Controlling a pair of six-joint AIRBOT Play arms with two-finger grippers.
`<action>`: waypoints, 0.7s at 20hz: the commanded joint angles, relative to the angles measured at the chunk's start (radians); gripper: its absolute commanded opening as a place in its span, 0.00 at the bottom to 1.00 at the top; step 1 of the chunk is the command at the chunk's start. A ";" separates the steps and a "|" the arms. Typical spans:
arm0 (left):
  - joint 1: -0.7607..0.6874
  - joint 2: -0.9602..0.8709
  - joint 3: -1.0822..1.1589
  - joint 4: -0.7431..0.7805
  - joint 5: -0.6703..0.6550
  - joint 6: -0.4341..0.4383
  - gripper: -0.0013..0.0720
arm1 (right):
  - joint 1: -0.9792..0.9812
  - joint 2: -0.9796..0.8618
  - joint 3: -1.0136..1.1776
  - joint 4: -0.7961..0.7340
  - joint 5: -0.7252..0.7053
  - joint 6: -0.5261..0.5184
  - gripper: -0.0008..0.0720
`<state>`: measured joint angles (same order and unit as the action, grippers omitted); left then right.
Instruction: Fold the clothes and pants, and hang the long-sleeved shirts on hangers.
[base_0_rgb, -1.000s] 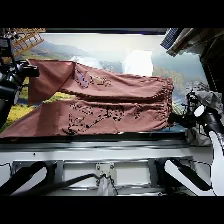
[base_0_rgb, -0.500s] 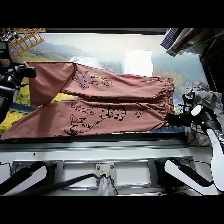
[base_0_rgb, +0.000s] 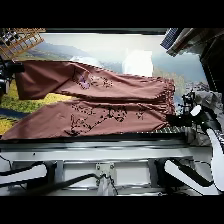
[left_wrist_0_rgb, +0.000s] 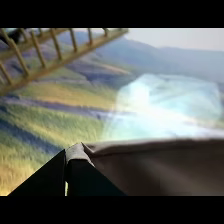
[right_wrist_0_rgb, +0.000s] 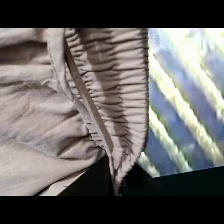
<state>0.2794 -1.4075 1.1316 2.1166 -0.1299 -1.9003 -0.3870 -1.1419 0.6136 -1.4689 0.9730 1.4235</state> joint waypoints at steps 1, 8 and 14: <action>0.013 -0.080 0.153 0.000 -0.074 0.019 0.03 | 0.000 -0.001 -0.001 -0.003 0.002 0.004 0.05; 0.043 -0.226 0.275 0.001 -0.114 0.091 0.03 | 0.000 -0.001 -0.001 -0.003 -0.004 0.004 0.05; 0.091 -0.272 0.295 0.000 -0.134 0.128 0.03 | 0.000 -0.001 -0.001 -0.002 -0.015 0.004 0.05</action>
<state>0.3519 -1.6581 1.4124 2.1162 -0.2588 -1.7908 -0.3870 -1.1419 0.6132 -1.4712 0.9703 1.4281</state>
